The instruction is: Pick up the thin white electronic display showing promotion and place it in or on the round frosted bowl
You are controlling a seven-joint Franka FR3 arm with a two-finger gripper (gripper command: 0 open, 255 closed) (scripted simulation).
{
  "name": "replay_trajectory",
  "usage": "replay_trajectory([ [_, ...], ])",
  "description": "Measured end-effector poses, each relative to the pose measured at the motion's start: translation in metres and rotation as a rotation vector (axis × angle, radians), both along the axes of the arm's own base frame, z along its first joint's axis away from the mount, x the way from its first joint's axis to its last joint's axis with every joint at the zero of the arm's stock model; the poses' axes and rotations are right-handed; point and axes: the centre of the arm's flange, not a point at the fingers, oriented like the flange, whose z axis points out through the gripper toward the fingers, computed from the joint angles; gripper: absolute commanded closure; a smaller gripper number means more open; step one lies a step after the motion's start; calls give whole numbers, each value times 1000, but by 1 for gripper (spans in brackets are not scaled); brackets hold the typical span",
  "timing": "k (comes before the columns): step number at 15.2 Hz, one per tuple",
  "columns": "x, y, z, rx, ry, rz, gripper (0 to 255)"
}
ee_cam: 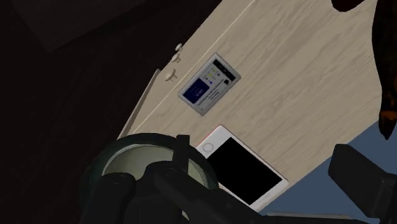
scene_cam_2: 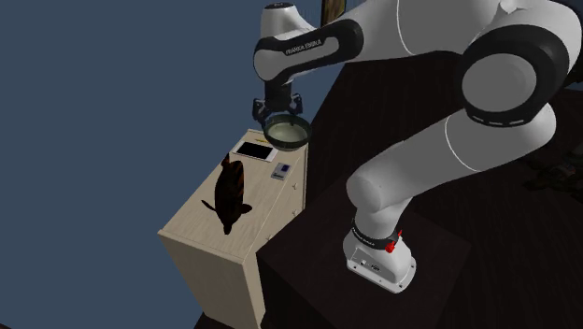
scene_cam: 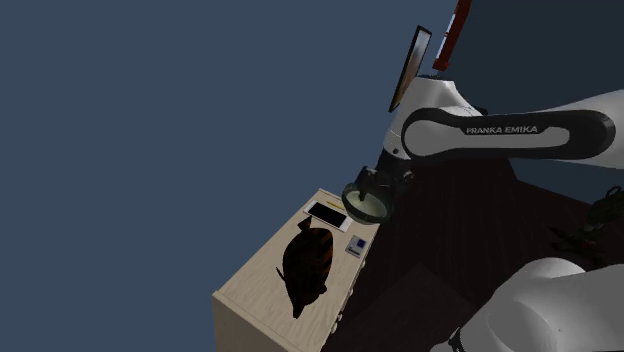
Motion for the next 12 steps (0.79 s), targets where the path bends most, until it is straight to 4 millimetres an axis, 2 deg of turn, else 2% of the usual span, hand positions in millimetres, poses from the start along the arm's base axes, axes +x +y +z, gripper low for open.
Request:
replay_trajectory([
  [6,17,-9,-72,12,37,-247,0],
  [12,31,-21,-152,23,73,-494,0],
])
